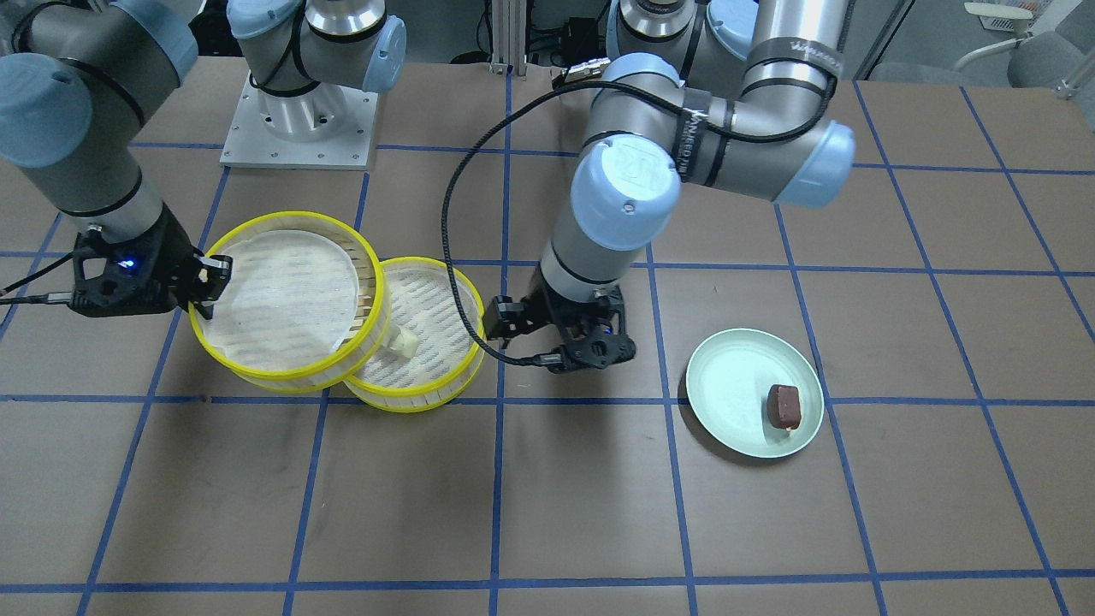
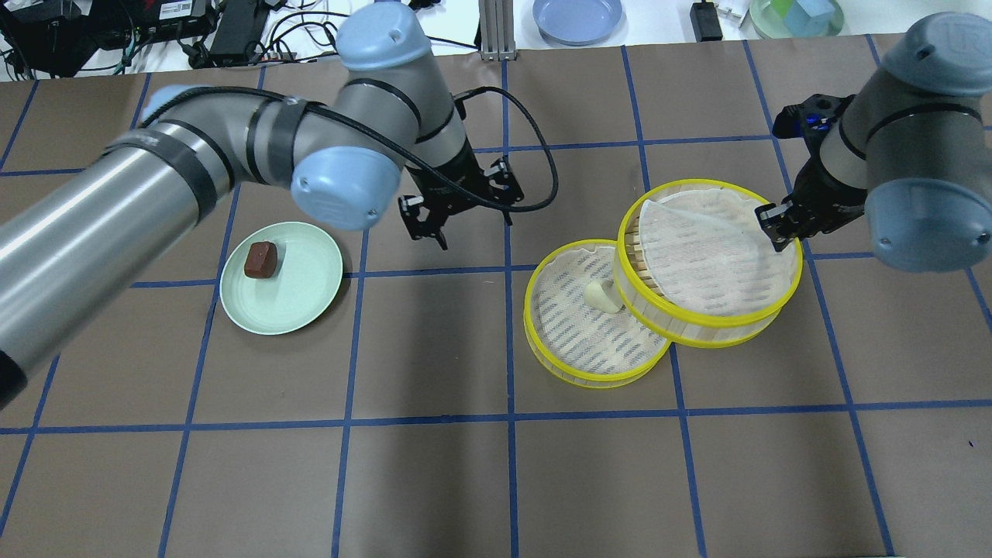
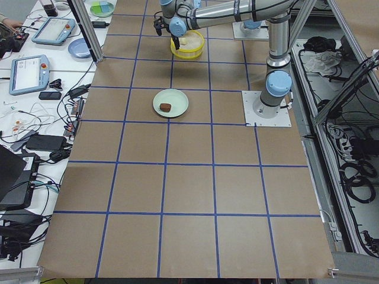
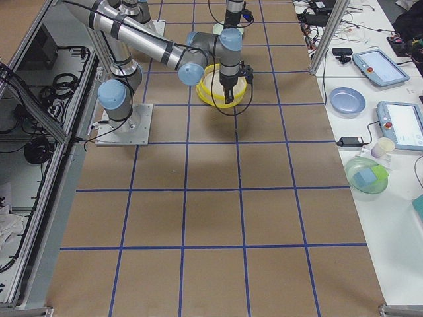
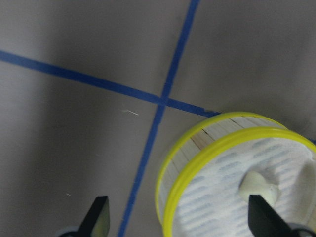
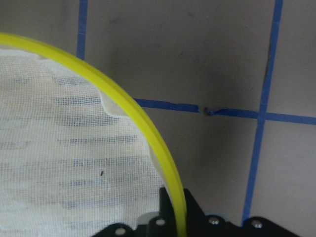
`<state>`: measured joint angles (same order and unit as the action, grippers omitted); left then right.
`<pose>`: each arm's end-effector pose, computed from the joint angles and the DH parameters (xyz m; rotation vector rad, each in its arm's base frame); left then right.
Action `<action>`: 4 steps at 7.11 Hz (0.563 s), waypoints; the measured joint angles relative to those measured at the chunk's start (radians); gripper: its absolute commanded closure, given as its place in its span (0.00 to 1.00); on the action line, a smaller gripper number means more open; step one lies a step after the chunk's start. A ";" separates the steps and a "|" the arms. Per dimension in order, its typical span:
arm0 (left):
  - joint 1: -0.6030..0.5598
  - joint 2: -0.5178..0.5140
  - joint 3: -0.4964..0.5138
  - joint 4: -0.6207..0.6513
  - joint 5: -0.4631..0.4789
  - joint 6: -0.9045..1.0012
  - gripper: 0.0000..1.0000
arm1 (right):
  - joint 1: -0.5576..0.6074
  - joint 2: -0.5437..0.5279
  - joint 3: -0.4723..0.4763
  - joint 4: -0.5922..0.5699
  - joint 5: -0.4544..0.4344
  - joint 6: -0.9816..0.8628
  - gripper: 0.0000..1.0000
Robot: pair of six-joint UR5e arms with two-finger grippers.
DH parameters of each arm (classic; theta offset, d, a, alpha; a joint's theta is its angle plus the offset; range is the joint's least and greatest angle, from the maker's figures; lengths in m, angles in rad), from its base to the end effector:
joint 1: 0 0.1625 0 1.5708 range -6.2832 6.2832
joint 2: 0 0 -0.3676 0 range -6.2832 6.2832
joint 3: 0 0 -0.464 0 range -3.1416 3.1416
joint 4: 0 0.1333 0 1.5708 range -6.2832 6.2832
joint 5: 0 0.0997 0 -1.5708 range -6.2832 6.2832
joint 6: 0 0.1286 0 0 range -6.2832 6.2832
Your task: Stack buns with steamer
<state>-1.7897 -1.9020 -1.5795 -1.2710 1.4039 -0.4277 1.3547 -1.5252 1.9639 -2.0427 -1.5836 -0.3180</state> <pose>-0.2925 -0.6024 0.2247 0.3169 -2.9762 -0.1365 0.0126 -0.5564 0.2074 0.1586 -3.1161 0.0447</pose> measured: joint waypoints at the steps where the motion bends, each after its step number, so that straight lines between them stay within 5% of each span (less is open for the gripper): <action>1: 0.075 0.015 0.024 -0.044 0.082 0.158 0.00 | 0.063 0.005 0.007 -0.012 -0.010 0.080 1.00; 4: 0.260 0.017 0.025 -0.040 0.281 0.579 0.00 | 0.199 0.021 0.023 -0.023 -0.043 0.205 1.00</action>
<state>-1.5297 -1.8853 -1.5543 -1.3105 1.6853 0.1513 1.5535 -1.5044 1.9867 -2.0661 -1.6266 -0.1134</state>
